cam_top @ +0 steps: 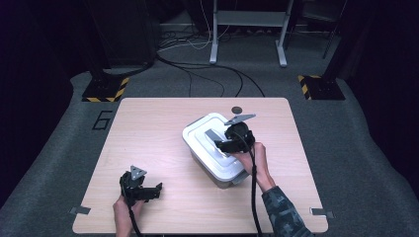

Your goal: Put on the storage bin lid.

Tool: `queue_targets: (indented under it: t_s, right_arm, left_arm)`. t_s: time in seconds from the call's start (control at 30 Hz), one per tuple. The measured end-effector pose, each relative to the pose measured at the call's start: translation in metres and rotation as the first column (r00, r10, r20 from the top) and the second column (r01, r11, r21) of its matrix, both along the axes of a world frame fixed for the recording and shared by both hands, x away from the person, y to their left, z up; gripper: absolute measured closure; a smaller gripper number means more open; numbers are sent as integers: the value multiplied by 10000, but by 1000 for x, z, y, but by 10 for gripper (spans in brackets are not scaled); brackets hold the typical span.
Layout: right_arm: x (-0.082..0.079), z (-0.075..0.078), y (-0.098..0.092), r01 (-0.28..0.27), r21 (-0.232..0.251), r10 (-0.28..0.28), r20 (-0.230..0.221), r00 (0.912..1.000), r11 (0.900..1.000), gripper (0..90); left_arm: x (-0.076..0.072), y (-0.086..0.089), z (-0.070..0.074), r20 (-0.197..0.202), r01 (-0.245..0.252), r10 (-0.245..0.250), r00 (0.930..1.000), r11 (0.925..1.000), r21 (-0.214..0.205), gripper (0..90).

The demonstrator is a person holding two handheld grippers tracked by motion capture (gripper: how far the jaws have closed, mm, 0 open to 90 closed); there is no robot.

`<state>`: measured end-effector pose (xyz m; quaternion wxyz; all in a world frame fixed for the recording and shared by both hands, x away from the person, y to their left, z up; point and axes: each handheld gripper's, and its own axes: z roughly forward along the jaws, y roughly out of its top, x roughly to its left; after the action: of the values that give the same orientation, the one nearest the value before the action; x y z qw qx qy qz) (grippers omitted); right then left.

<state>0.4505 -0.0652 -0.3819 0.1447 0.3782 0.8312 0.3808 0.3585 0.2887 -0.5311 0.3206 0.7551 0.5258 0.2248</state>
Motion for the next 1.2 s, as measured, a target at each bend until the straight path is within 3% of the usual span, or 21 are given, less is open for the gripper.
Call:
queue_targets:
  t_s: [0.13,0.27,0.6,0.67,0.73,1.03,1.2]
  right_arm:
    - [2,4,-15,185,-27,-185,-133,9997,9998,431]
    - [4,-1,-20,86,-144,-95,-633,9980,9999,419]
    - [-4,-6,-24,161,143,-157,-285,9995,9998,413]
    - [-5,-6,-25,251,179,-246,-304,9992,9995,361]
    - [0,-9,-28,294,533,-245,-898,9957,9981,295]
    - [-10,-2,-44,539,723,-524,-223,9984,9959,188]
    - [-17,4,-63,786,873,-792,38,9969,9931,147]
  left_arm:
    - [0,0,0,-23,-8,8,10000,10000,-8,0]
    - [0,0,0,-9,14,-14,10000,10000,-8,0]
    - [0,0,0,-45,4,-4,10000,10000,-17,0]
    - [0,0,0,-4,9,-9,10000,10000,-14,0]
    - [0,0,0,-32,43,-43,10000,10000,-2,0]
    - [0,0,0,7,21,-21,10000,10000,-12,0]
    - [0,0,0,2,26,-26,10000,10000,-6,0]
